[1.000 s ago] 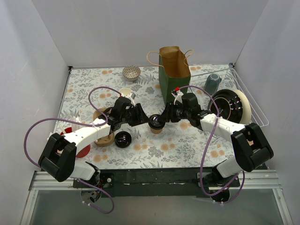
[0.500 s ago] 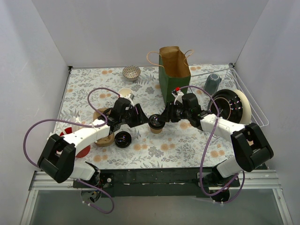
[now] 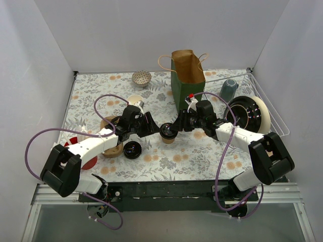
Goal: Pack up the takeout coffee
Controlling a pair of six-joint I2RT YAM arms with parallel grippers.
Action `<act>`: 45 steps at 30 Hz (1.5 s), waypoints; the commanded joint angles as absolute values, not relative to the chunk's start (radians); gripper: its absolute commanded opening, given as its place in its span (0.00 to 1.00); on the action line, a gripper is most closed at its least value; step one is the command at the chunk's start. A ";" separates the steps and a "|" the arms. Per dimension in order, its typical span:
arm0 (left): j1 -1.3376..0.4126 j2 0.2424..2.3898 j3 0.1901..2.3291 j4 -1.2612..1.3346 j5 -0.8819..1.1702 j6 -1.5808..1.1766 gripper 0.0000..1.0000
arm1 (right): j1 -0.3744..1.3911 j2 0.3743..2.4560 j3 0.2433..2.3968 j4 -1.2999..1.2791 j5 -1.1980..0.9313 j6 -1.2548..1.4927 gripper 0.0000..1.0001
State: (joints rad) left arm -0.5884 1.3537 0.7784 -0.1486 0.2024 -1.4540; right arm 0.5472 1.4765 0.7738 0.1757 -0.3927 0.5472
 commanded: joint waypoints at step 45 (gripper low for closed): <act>-0.614 1.591 0.479 -0.006 0.201 -1.526 0.10 | 0.551 1.560 0.479 0.333 -0.319 0.545 0.45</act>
State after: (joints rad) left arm -0.5854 1.4445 0.6052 0.2684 0.2733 -1.5814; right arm 0.5278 1.4792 0.5823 0.5613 -0.3439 0.5999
